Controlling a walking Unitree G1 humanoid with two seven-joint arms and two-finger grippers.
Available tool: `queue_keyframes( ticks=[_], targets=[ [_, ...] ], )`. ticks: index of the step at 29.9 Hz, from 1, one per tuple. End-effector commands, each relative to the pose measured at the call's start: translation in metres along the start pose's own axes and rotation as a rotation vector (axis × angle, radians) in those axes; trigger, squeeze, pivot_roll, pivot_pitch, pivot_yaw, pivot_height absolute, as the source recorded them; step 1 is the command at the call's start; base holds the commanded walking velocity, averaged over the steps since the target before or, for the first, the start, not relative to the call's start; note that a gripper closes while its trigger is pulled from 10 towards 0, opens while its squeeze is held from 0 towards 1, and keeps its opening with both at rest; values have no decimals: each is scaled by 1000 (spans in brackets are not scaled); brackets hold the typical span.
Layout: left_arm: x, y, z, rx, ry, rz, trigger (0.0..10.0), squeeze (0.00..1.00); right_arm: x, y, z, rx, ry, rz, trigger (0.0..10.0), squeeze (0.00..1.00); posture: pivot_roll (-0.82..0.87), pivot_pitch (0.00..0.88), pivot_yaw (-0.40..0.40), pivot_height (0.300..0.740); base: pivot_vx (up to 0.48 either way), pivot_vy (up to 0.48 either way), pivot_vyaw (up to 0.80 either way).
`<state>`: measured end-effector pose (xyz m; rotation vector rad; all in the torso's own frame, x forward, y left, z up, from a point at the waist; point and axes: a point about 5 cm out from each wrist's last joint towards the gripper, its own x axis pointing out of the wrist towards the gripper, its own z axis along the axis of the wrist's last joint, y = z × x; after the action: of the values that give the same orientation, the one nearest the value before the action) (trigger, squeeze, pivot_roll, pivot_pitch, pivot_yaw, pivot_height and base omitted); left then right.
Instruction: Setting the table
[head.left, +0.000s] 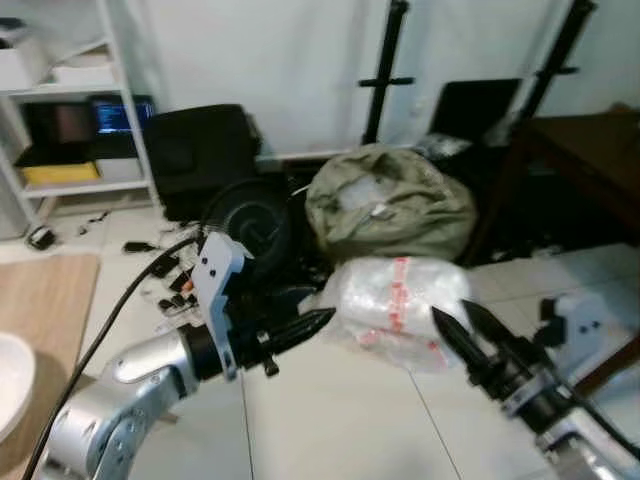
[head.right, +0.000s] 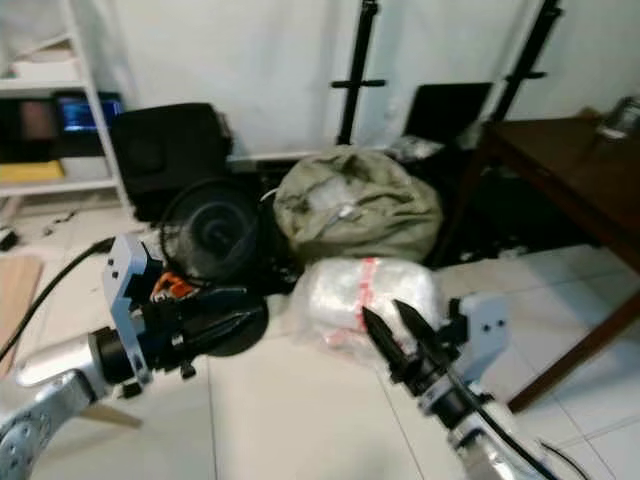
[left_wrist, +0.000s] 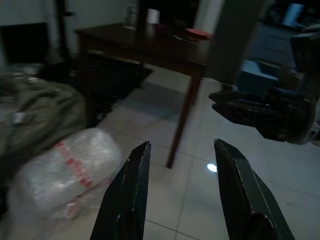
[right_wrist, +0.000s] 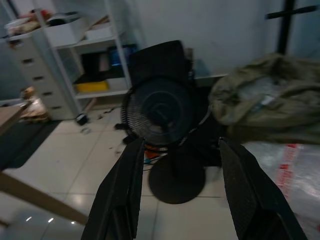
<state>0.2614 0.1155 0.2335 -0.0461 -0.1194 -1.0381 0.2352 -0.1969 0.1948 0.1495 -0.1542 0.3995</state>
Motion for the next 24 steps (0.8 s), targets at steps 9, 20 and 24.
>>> queue_keyframes(
  ticks=[9,20,24],
  targets=[
    [4,4,-5,-28,1,-35,10000,0,-8,2,-5,-10,33,-24,10000,0,2,127,102,740,0,0,-749],
    [6,5,-4,-39,-20,-36,10000,0,-8,3,-5,-7,33,-21,10000,0,10,126,91,740,0,0,-750],
    [5,5,-6,-50,-19,-27,10000,0,-5,5,-6,0,36,-9,10000,0,10,126,91,740,0,0,-750]
  ],
)
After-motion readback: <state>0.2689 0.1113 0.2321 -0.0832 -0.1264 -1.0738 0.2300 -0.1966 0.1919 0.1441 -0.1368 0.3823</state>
